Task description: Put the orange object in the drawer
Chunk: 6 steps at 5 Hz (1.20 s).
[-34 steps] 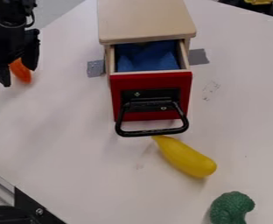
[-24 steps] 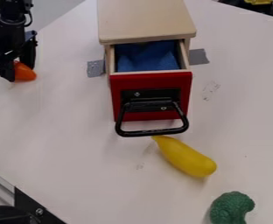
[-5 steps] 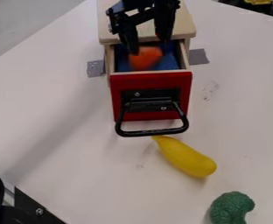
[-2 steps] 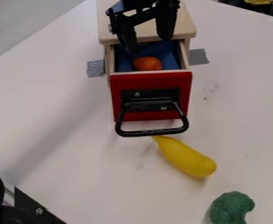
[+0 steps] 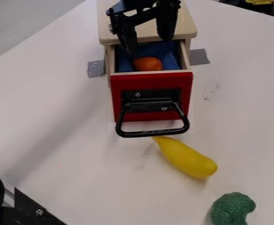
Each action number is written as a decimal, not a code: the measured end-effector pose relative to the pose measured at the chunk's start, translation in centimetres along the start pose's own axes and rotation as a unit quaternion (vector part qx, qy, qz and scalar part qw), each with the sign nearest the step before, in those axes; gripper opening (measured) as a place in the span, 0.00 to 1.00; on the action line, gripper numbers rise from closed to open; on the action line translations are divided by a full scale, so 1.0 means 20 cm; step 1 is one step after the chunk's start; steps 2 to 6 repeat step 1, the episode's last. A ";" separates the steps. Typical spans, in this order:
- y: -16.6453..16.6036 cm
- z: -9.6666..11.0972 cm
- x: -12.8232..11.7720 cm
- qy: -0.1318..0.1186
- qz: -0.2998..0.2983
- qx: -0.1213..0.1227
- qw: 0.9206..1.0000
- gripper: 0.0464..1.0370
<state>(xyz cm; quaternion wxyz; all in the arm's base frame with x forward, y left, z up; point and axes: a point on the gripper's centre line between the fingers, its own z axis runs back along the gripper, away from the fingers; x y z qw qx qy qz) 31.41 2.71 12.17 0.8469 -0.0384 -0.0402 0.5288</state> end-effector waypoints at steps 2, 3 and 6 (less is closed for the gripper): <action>0.00 0.00 0.00 0.000 0.000 0.001 1.000 0.96; 0.00 0.00 0.00 0.000 0.000 0.001 1.000 0.96; 0.00 0.00 0.00 0.000 0.000 0.001 1.000 0.96</action>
